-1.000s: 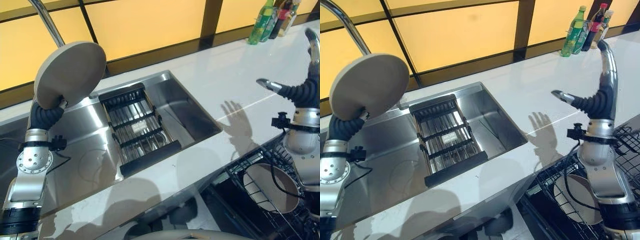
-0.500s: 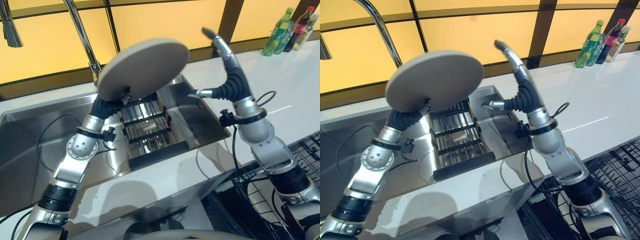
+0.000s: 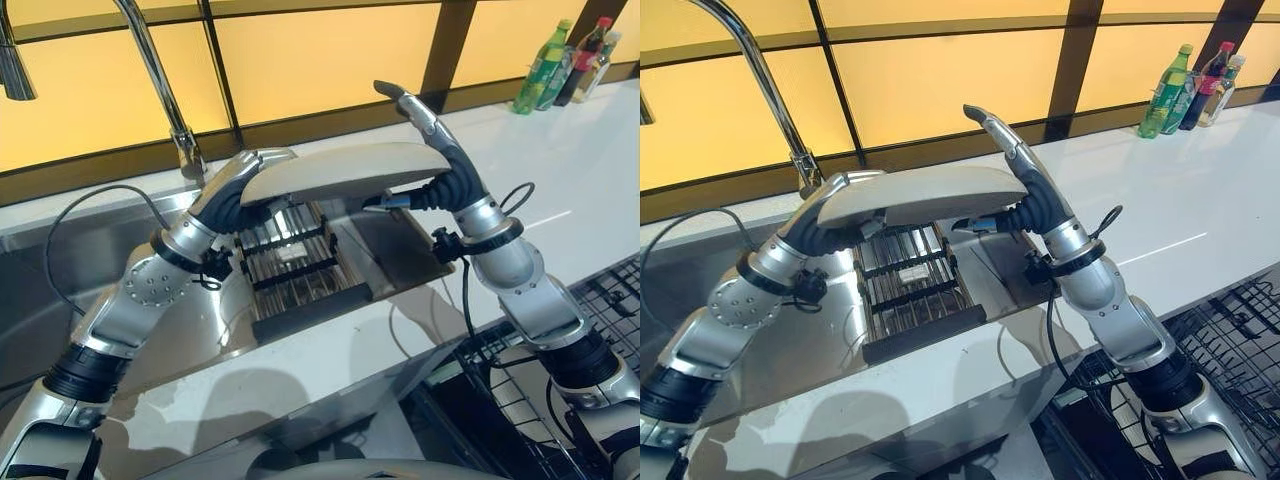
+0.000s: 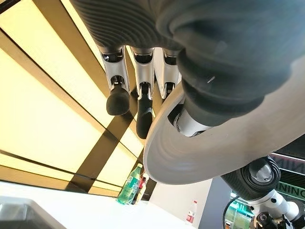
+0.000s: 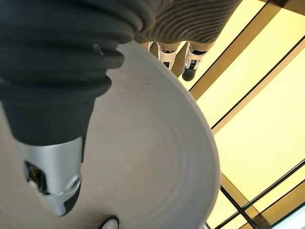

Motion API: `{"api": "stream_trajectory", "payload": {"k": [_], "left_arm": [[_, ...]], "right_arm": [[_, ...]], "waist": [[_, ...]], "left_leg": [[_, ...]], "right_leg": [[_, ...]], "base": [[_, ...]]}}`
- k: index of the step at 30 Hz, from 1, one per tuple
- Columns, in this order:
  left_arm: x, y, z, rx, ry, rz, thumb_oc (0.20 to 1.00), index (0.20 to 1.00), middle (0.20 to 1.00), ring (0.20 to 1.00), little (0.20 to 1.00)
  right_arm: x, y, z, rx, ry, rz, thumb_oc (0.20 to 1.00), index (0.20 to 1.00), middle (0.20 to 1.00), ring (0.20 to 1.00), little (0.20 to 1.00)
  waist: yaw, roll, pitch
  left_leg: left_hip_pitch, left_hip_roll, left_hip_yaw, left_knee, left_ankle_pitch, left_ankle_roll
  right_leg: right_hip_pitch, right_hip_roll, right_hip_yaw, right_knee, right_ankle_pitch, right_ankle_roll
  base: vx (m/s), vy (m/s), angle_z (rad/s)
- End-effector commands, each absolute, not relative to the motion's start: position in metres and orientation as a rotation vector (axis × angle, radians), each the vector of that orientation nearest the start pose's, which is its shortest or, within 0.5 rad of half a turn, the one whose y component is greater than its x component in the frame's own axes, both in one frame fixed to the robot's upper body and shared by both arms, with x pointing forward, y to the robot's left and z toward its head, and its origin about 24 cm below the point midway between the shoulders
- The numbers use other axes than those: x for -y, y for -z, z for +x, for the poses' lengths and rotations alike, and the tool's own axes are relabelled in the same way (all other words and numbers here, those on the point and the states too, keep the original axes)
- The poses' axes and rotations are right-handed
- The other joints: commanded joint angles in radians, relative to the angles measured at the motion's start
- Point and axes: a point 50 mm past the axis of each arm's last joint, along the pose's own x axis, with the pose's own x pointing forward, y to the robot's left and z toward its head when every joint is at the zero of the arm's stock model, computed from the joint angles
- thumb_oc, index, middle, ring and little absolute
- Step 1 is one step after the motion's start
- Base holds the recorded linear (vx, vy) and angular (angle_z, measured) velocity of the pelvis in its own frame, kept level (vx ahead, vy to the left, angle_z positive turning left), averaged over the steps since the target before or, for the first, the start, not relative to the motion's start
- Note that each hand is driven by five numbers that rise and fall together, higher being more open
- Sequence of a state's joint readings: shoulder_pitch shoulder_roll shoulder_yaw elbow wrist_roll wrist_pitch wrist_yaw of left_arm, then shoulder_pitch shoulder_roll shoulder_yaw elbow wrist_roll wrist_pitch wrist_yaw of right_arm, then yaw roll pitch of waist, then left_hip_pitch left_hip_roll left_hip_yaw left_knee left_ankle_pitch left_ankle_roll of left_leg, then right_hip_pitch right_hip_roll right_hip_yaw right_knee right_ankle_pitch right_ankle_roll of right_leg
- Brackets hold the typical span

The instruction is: Pick up plates and place into dishwasher.

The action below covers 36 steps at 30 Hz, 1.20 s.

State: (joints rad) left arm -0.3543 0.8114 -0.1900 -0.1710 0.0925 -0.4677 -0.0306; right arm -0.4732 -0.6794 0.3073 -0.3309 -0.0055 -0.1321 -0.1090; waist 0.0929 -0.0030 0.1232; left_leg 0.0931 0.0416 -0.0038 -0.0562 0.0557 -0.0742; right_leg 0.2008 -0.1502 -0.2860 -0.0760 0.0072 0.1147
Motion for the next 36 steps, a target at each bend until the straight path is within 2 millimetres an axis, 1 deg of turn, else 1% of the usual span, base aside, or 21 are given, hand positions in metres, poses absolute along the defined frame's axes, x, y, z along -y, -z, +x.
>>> {"api": "stream_trajectory", "payload": {"k": [1,5,8,10,11,12,13,17,26,32,36], "left_arm": [[-0.15,-0.245,0.246,1.142,0.538,1.012,0.2,0.2,0.2,0.2,0.2],[-0.157,-0.253,0.245,1.17,0.5,1.088,0.2,0.2,0.2,0.2,0.2],[-0.163,-0.259,0.245,1.17,0.47,1.049,0.2,0.2,0.2,0.2,0.2],[-0.162,-0.258,0.244,1.177,0.477,1.053,0.2,0.2,0.2,0.2,0.2],[-0.16,-0.257,0.243,1.177,0.484,1.049,0.2,0.2,0.2,0.2,0.2],[-0.159,-0.257,0.244,1.174,0.491,1.04,0.2,0.2,0.2,0.2,0.2],[-0.158,-0.257,0.244,1.168,0.5,1.032,0.2,0.2,0.2,0.2,0.2],[-0.155,-0.253,0.246,1.137,0.531,0.994,0.2,0.2,0.2,0.2,0.2],[-0.151,-0.239,0.246,1.091,0.583,0.908,0.2,0.2,0.2,0.2,0.2],[-0.148,-0.236,0.245,1.079,0.595,0.889,0.2,0.2,0.2,0.2,0.2],[-0.148,-0.235,0.249,1.047,0.583,0.858,0.2,0.2,0.2,0.2,0.2]], "right_arm": [[0.127,-0.251,0.253,0.951,-0.38,-0.623,1.0,1.0,1.0,1.0,1.0],[0.132,-0.252,0.253,0.936,-0.386,-0.646,1.0,1.0,1.0,1.0,1.0],[0.136,-0.253,0.252,0.927,-0.389,-0.648,1.0,1.0,1.0,1.0,1.0],[0.135,-0.251,0.252,0.923,-0.403,-0.654,1.0,1.0,1.0,1.0,1.0],[0.134,-0.251,0.251,0.924,-0.406,-0.655,0.884,0.884,0.884,0.884,0.884],[0.134,-0.252,0.251,0.926,-0.41,-0.653,0.457,0.457,0.457,0.457,0.457],[0.132,-0.253,0.251,0.934,-0.417,-0.649,0.2,0.2,0.2,0.2,0.2],[0.13,-0.255,0.25,0.955,-0.408,-0.595,0.2,0.2,0.2,0.2,0.2],[0.132,-0.25,0.246,0.985,-0.338,-0.493,0.2,0.2,0.2,0.2,0.2],[0.134,-0.246,0.244,0.988,-0.313,-0.478,0.2,0.2,0.2,0.2,0.2],[0.136,-0.244,0.245,0.978,-0.296,-0.48,0.2,0.2,0.2,0.2,0.2]], "waist": [[-0.013,0.026,-0.088],[-0.017,0.027,-0.092],[-0.016,0.025,-0.095],[-0.016,0.026,-0.095],[-0.015,0.024,-0.095],[-0.015,0.023,-0.095],[-0.015,0.022,-0.095],[-0.014,0.021,-0.095],[-0.017,0.026,-0.099],[-0.024,0.03,-0.101],[-0.03,0.03,-0.1]], "left_leg": [[-0.015,0.024,0.047,0.014,-0.062,-0.01],[-0.013,0.022,0.052,0.014,-0.063,-0.008],[-0.013,0.022,0.053,0.014,-0.062,-0.006],[-0.014,0.022,0.051,0.015,-0.063,-0.005],[-0.015,0.022,0.049,0.015,-0.062,-0.005],[-0.015,0.022,0.048,0.015,-0.062,-0.005],[-0.014,0.022,0.048,0.014,-0.063,-0.005],[-0.012,0.026,0.051,0.011,-0.062,-0.007],[-0.008,0.033,0.064,-0.007,-0.053,-0.009],[-0.014,0.037,0.076,-0.011,-0.047,-0.011],[-0.016,0.04,0.083,-0.013,-0.045,-0.012]], "right_leg": [[-0.068,0.006,-0.018,0.186,-0.133,-0.012],[-0.068,0.001,-0.015,0.186,-0.131,-0.008],[-0.068,-0.001,-0.014,0.184,-0.129,-0.008],[-0.069,0.0,-0.012,0.185,-0.129,-0.008],[-0.069,0.0,-0.011,0.185,-0.129,-0.009],[-0.068,0.001,-0.012,0.184,-0.13,-0.009],[-0.067,0.002,-0.012,0.183,-0.13,-0.009],[-0.065,0.001,-0.014,0.178,-0.127,-0.008],[-0.059,0.002,-0.017,0.163,-0.121,-0.005],[-0.06,0.003,-0.016,0.152,-0.115,-0.003],[-0.06,0.004,-0.013,0.147,-0.112,-0.002]], "base": [[0.0,0.0,0.0],[0.02,0.008,0.0],[0.02,0.005,0.0],[0.0,0.0,0.0],[0.0,0.0,0.0],[0.0,0.0,0.0],[0.0,0.0,0.0],[0.0,0.0,0.0],[0.0,0.0,0.0],[0.0,0.0,0.0],[0.0,0.0,0.0]]}}
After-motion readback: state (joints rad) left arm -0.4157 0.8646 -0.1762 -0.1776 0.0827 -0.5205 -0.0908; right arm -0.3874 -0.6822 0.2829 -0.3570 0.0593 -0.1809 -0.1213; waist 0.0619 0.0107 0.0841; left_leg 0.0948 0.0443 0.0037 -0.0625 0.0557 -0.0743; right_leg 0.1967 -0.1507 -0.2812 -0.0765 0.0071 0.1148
